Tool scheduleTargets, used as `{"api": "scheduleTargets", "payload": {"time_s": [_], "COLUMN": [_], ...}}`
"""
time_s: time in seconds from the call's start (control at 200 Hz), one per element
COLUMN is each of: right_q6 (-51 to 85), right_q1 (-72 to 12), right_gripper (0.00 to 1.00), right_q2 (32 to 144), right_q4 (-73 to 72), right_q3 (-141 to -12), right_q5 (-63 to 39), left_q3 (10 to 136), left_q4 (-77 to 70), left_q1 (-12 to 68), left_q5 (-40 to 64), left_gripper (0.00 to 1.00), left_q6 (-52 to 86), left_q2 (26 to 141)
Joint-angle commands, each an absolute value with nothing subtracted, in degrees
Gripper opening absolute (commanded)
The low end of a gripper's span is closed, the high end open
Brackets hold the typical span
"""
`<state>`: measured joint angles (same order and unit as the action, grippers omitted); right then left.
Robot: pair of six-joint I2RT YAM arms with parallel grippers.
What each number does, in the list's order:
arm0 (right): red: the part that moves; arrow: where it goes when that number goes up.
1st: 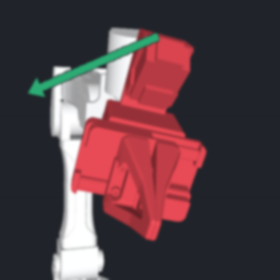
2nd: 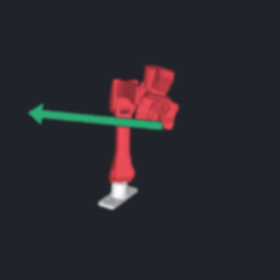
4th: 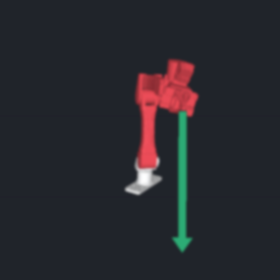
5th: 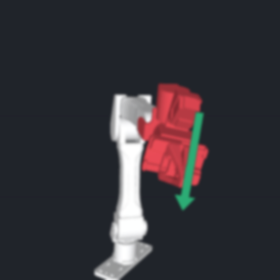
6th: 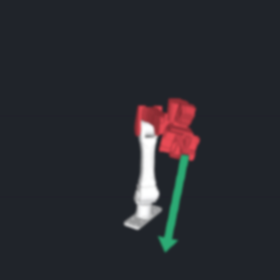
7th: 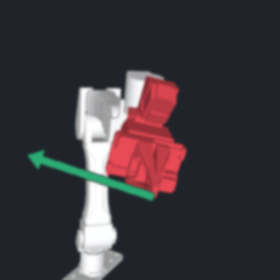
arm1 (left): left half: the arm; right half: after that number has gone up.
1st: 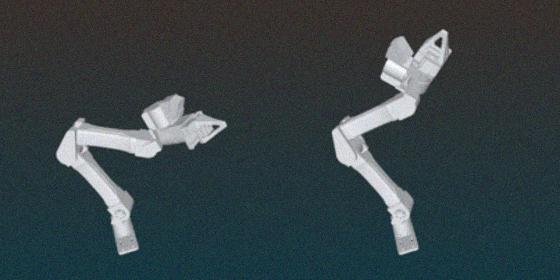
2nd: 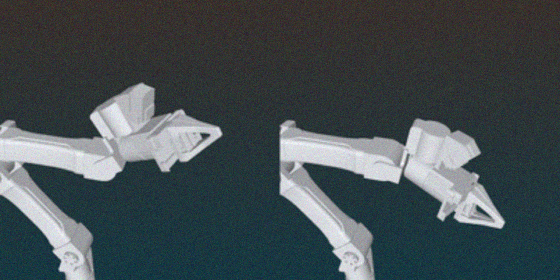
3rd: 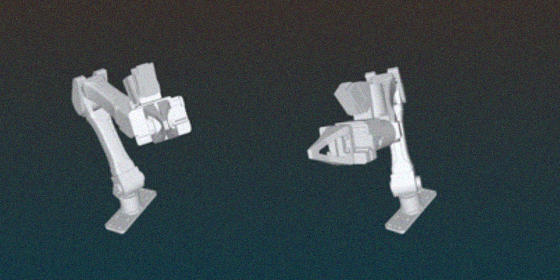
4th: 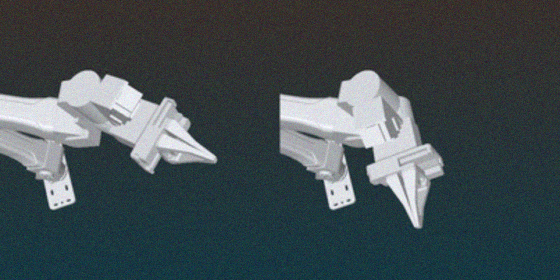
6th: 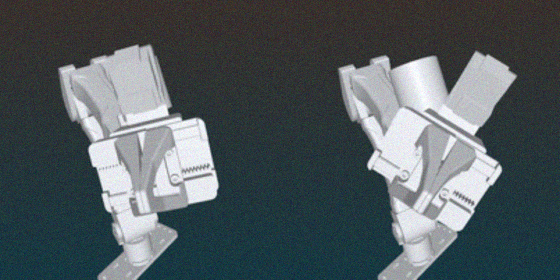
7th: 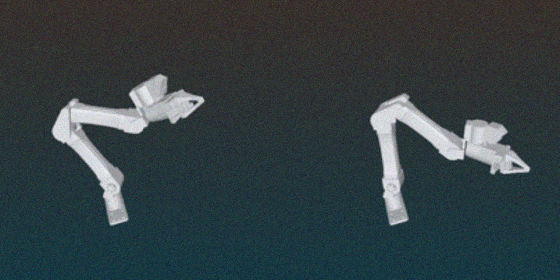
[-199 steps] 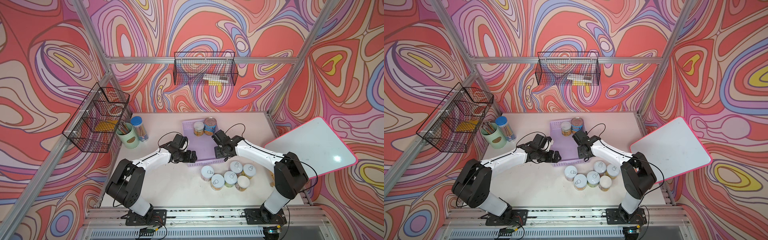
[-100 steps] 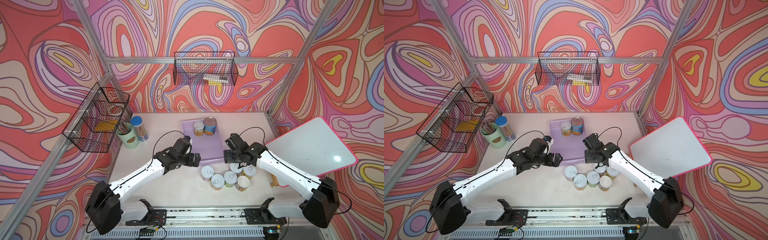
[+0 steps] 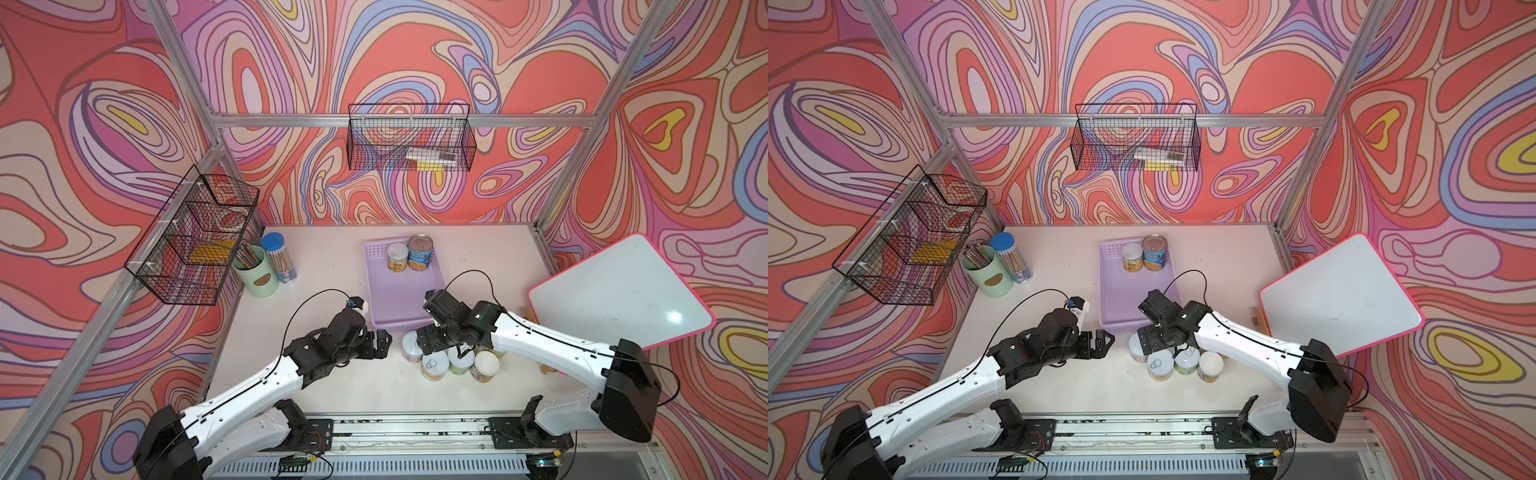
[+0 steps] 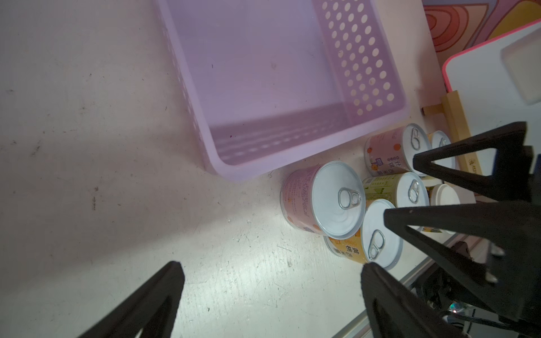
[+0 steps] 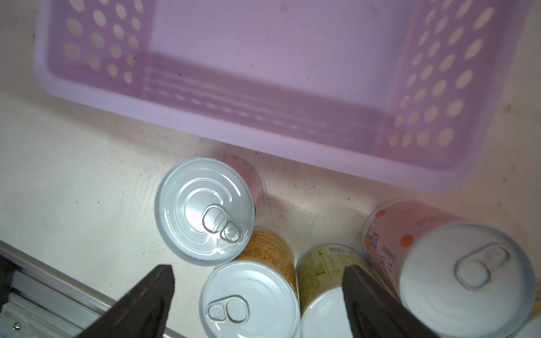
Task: Put the canned food in the basket
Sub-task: Pick up the canned food from the center of the board.
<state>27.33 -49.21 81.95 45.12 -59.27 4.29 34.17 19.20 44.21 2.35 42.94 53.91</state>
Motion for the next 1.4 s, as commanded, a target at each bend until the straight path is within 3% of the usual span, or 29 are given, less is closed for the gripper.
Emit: {"api": "scheduleTargets", "payload": {"time_s": [0.0, 0.496, 0.976, 1.217, 1.397], "right_q6": [24.4, 21.5, 22.3, 23.5, 24.5], "right_q1": [-50.3, -52.9, -54.3, -54.2, -54.2], "right_gripper": [0.97, 0.98, 0.98, 0.98, 0.9], "right_q2": [84.9, 93.3, 98.4, 99.5, 100.9], "right_q4": [43.3, 44.0, 47.3, 45.9, 46.0], "right_q3": [-61.8, -67.3, -70.1, -70.1, -70.6], "right_q5": [2.8, 3.0, 8.6, 4.7, 5.2], "left_q3": [31.3, 22.5, 22.1, 22.3, 22.3], "left_q4": [16.7, 12.5, 12.6, 11.7, 10.9], "left_q1": [43.5, 28.7, 27.9, 27.8, 27.9], "left_q5": [2.1, 15.6, 15.5, 16.4, 16.8], "left_gripper": [0.99, 0.99, 0.99, 0.99, 0.99], "left_q6": [46.8, 49.1, 48.5, 47.6, 47.5], "left_q2": [50.7, 42.6, 43.5, 45.2, 45.8]}}
